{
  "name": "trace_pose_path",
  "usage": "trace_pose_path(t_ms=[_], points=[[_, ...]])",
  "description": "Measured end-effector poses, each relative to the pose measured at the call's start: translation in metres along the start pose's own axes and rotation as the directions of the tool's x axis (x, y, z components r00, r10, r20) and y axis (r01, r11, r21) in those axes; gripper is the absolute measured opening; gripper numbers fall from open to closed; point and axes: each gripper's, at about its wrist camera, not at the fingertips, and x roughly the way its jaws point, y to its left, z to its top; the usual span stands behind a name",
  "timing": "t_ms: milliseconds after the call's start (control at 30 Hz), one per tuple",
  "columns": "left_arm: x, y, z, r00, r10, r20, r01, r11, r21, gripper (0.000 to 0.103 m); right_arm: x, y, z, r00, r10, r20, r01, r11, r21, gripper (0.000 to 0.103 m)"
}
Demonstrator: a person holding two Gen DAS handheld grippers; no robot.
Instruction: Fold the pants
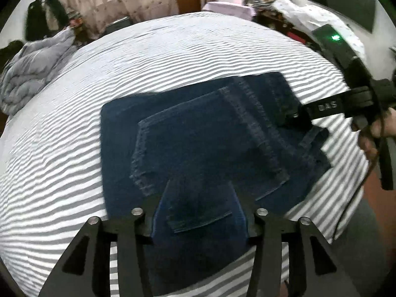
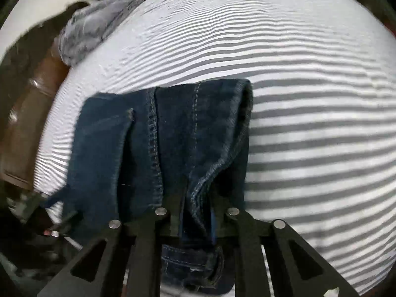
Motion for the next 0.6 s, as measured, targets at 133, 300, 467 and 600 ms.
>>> trace_pose_path(t_ms=[133,300,467,600], points=[[0.015,0.006,-0.015,1.000,0.009,-0.012,-0.009,1.000,0.006,0.050,-0.002,0.001,0.008,1.000,0.000,0.011,0.000,1.000,0.009,0.014],[0.017,0.005,-0.014,0.999,0.034,-0.014,-0.034,0.999,0.002,0.050,-0.006,-0.002,0.003,1.000,0.005,0.016,-0.005,1.000,-0.004,0.019],[-0.014,0.038,-0.005,0.999,-0.029,0.036,0.033,0.993,-0.117,0.066,-0.046,-0.031,-0.007,0.988,0.129,0.080,-0.136,0.987,0.084,0.048],[-0.025,0.086,-0.003,0.997,-0.046,0.056,0.059,0.964,-0.258,0.079,-0.052,-0.057,-0.013,0.981,0.178,0.080,-0.187,0.974,0.129,0.054]])
